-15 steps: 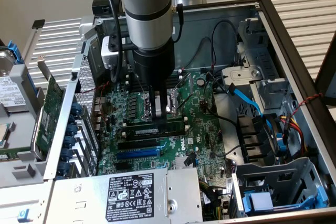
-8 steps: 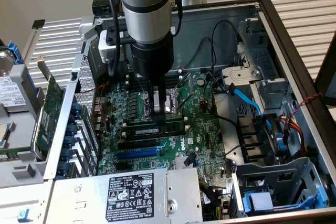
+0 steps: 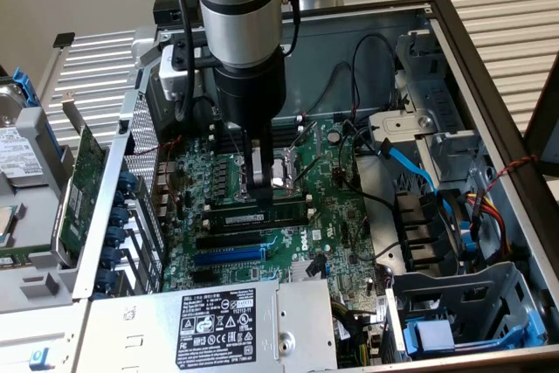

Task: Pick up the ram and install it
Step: 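Press down the ram until it locks into place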

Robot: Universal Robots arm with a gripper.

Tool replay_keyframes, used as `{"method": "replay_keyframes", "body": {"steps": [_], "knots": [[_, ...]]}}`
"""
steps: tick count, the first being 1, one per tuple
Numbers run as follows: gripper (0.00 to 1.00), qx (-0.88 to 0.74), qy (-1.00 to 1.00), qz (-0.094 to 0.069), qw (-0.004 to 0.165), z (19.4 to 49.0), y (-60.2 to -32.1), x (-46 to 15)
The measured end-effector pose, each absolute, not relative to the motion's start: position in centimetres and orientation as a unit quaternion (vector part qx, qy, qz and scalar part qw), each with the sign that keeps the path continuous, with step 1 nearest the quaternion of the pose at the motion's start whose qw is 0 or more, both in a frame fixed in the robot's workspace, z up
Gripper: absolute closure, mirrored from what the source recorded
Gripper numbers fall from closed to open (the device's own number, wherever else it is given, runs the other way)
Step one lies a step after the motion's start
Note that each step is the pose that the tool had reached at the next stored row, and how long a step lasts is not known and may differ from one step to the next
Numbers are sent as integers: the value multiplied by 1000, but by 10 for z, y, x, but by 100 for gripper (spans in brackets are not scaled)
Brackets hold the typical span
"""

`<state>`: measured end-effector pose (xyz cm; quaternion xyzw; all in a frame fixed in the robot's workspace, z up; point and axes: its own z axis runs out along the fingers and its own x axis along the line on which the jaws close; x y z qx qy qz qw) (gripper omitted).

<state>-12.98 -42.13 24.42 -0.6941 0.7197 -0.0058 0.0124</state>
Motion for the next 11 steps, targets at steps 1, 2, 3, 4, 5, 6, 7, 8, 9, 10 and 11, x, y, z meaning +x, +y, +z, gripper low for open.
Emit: {"method": "replay_keyframes", "body": {"steps": [1, 2, 3, 4, 5, 6, 7, 8, 9, 10, 11], "knots": [[73, -694, 720, -6, 12, 244, -421, -130], [73, -694, 720, -6, 12, 244, -421, -130], [73, -694, 720, -6, 12, 244, -421, -130], [73, -694, 720, -5, 12, 244, -421, -130], [73, -694, 720, -5, 12, 244, -421, -130], [73, -694, 720, -5, 11, 244, -421, -130], [73, -694, 720, -4, 11, 244, -421, -130], [73, -694, 720, -4, 10, 244, -421, -130], [73, -694, 720, -3, 10, 244, -421, -130], [73, -694, 720, -2, 9, 244, -421, -131], [73, -694, 720, -2, 8, 244, -421, -131]]}}
